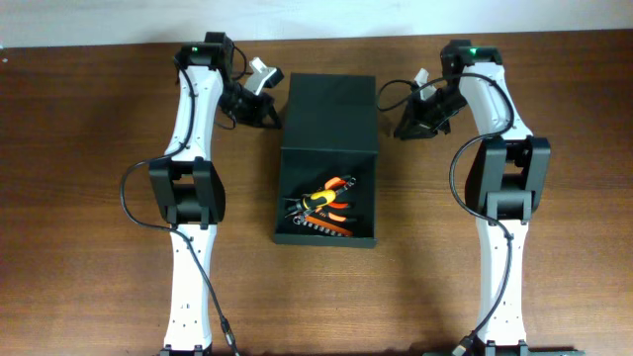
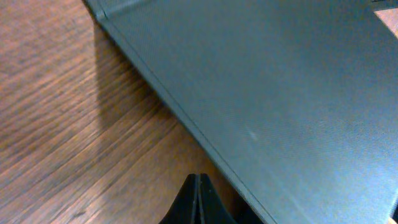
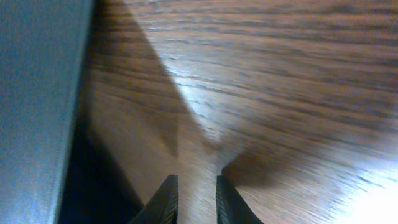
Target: Pack container
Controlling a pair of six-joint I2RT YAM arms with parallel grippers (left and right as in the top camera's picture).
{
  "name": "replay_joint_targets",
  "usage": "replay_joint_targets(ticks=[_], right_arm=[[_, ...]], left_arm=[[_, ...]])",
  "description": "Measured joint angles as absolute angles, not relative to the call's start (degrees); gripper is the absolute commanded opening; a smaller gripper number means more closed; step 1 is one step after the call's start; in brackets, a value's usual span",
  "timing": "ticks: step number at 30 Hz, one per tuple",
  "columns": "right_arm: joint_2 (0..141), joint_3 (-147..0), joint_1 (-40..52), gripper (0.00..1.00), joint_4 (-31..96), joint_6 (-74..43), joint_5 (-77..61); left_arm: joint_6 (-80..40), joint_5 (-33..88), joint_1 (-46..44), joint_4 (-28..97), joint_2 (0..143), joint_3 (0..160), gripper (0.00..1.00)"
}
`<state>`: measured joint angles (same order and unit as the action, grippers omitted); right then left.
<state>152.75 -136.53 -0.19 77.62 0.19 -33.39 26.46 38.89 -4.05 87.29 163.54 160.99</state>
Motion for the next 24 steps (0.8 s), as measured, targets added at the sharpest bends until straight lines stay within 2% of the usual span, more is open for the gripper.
replay_joint_targets(ticks=[14, 24], right_arm=[[152.9, -134.8, 4.6, 0.2, 74.7, -0.2, -43.2], [152.9, -134.8, 4.4, 0.2, 74.1, 0.1, -48.3]], left_arm=[[24.5, 40.0, -4.1, 87.2, 165.4, 160.9, 0.02], [23.9, 43.7, -3.6, 86.7, 165.4, 160.9, 0.02]])
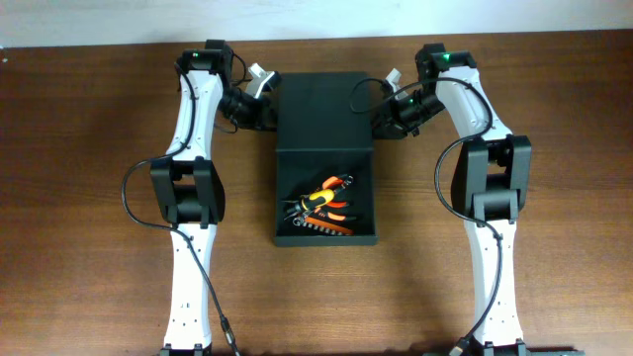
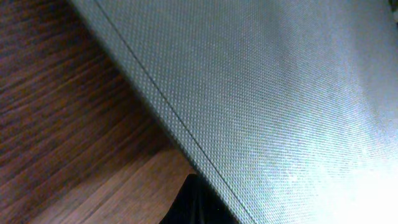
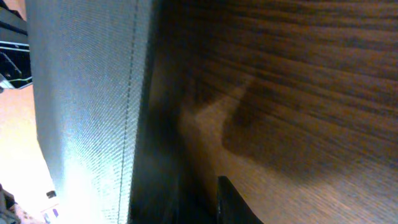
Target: Pack container
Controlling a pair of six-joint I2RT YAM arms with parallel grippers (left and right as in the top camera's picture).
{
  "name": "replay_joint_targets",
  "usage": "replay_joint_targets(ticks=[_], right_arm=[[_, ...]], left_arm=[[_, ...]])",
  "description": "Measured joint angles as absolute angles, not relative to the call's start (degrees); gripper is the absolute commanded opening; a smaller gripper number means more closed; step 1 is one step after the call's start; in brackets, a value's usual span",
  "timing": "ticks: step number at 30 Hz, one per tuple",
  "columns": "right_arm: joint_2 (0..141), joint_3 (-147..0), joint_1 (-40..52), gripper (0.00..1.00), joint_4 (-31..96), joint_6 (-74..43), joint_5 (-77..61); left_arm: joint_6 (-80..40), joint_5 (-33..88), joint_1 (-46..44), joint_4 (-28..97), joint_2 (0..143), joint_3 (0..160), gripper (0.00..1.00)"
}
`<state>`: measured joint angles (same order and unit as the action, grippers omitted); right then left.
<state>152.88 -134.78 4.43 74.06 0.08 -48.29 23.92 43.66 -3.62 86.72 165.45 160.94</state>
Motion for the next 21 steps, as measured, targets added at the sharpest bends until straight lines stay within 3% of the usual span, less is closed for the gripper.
replay_joint_targets(ticks=[11, 21], right_arm=[[153.0, -135.4, 2.5, 0.19, 79.4, 4.3, -56.0], [153.1, -147.1, 1.6, 0.2, 90.8, 10.6, -55.0]], left_arm=[[23.7, 49.2, -3.7, 91.0, 165.5, 161.9, 0.02], [23.3, 50.5, -4.2, 96.5, 165.6, 174.8, 0.02]])
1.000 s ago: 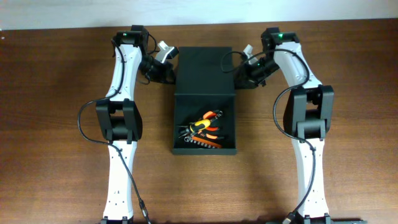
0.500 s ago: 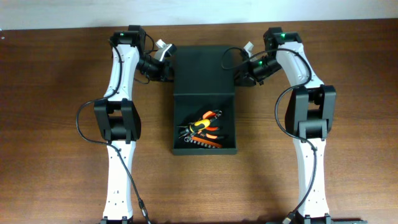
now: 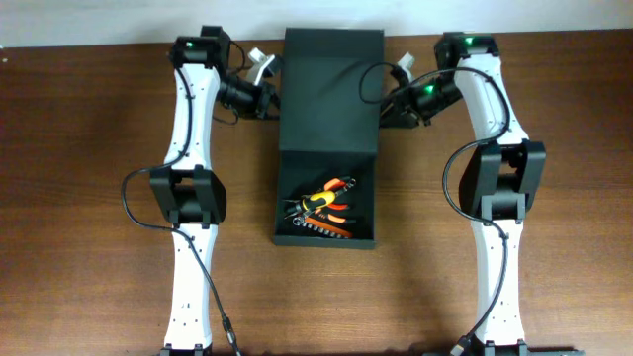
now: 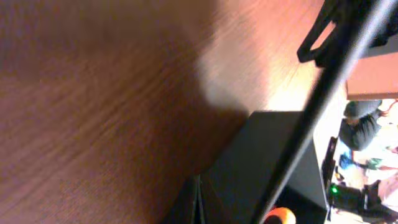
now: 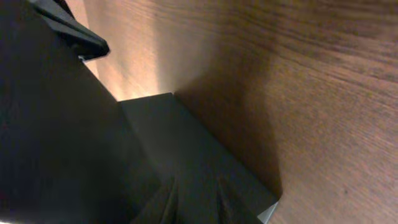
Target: Pack container
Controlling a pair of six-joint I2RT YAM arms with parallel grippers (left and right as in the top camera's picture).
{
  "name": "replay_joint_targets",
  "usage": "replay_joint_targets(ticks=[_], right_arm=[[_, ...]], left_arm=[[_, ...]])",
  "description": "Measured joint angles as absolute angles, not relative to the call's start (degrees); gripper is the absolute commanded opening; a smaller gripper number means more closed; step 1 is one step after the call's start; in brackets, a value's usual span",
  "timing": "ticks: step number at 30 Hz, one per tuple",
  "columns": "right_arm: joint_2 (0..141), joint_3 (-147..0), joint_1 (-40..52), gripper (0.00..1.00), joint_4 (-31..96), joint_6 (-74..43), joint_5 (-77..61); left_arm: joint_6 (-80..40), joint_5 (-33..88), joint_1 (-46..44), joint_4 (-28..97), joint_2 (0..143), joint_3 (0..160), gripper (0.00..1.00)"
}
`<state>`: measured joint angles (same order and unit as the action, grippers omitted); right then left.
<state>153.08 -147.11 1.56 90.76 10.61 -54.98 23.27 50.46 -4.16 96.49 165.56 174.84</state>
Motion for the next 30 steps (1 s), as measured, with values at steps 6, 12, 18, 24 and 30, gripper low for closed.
replay_joint_targets(ticks=[6, 12, 18, 24, 30], right_arm=[[153.1, -153.9, 1.6, 0.2, 96.9, 12.0, -52.5], [153.1, -155.5, 1.5, 0.21, 97.1, 12.2, -50.2], [151.5, -155.5, 1.5, 0.24, 97.1, 12.2, -47.8], [148.2, -155.5, 1.5, 0.24, 97.1, 12.2, -46.3], [145.2, -155.5, 1.6, 0.35, 97.0, 12.3, -45.8]], left_arm=[[22.3, 51.0, -4.9, 96.5, 165.2, 179.1, 0.02], [21.4, 50.6, -6.0, 96.5, 163.0, 179.0, 0.02], [19.9, 48.7, -6.0, 96.5, 157.0, 179.1, 0.02], [18.3, 47.9, -6.5, 96.5, 152.3, 179.1, 0.02], [15.5, 47.6, -8.2, 96.5, 151.5, 179.1, 0.02]])
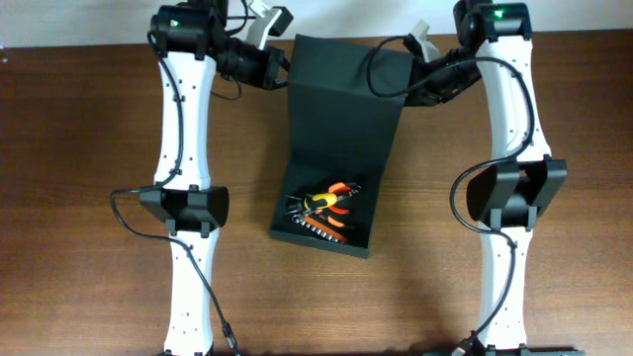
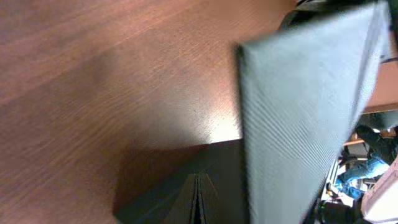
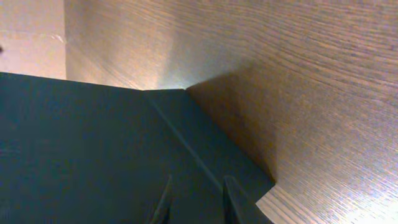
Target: Pack container
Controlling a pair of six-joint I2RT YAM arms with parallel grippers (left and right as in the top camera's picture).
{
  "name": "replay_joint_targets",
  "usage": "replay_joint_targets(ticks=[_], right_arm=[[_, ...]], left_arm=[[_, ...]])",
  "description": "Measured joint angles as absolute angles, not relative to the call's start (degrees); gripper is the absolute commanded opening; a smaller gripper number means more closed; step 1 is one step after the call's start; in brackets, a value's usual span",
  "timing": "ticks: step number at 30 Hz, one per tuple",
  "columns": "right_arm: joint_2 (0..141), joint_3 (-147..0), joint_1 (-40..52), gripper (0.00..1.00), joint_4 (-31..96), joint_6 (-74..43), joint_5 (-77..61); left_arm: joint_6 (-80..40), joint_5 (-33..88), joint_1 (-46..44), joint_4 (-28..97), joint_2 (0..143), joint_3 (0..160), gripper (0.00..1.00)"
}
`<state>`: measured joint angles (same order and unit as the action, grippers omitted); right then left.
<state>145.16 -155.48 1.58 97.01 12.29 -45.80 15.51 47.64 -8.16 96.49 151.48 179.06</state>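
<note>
A black box (image 1: pixel 280 203) stands at the table's middle, with orange-handled tools (image 1: pixel 322 206) inside. Its hinged lid (image 1: pixel 341 94) is raised and leans over the back of the box. My left gripper (image 1: pixel 280 67) is at the lid's upper left edge. In the left wrist view that gripper (image 2: pixel 200 200) is shut, with nothing between its fingers, beside the grey-textured lid (image 2: pixel 305 106). My right gripper (image 1: pixel 407 87) is at the lid's upper right edge. In the right wrist view it (image 3: pixel 198 200) shows a narrow gap, lying against the dark lid (image 3: pixel 74 143).
Brown wooden table (image 1: pixel 89 198) spreads round the box on all sides. Both arms reach up to the table's far edge, their cables hanging beside the lid. The box base sits slightly skewed, its front right corner (image 1: pixel 370 249) turned towards me.
The lid stands higher and steeper than it did. Both grippers have moved up and towards the far edge with its corners. The box base has turned a little.
The lid first lay flat open behind the box, with both grippers low on the table beside it. Then both were against its side edges. Then the lid was off the table, and now it is tilted up over the box.
</note>
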Motion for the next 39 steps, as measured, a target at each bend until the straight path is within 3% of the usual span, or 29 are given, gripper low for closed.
replay_joint_targets(ticks=[19, 39], right_arm=[[137.1, -155.5, 2.7, 0.35, 97.0, 9.0, -31.6], [136.8, -155.5, 5.5, 0.35, 97.0, 7.7, -29.1]], left_arm=[[13.2, 39.1, -10.4, 96.6, 148.0, 178.1, 0.02], [16.8, 26.4, -15.0, 96.6, 131.2, 140.9, 0.02]])
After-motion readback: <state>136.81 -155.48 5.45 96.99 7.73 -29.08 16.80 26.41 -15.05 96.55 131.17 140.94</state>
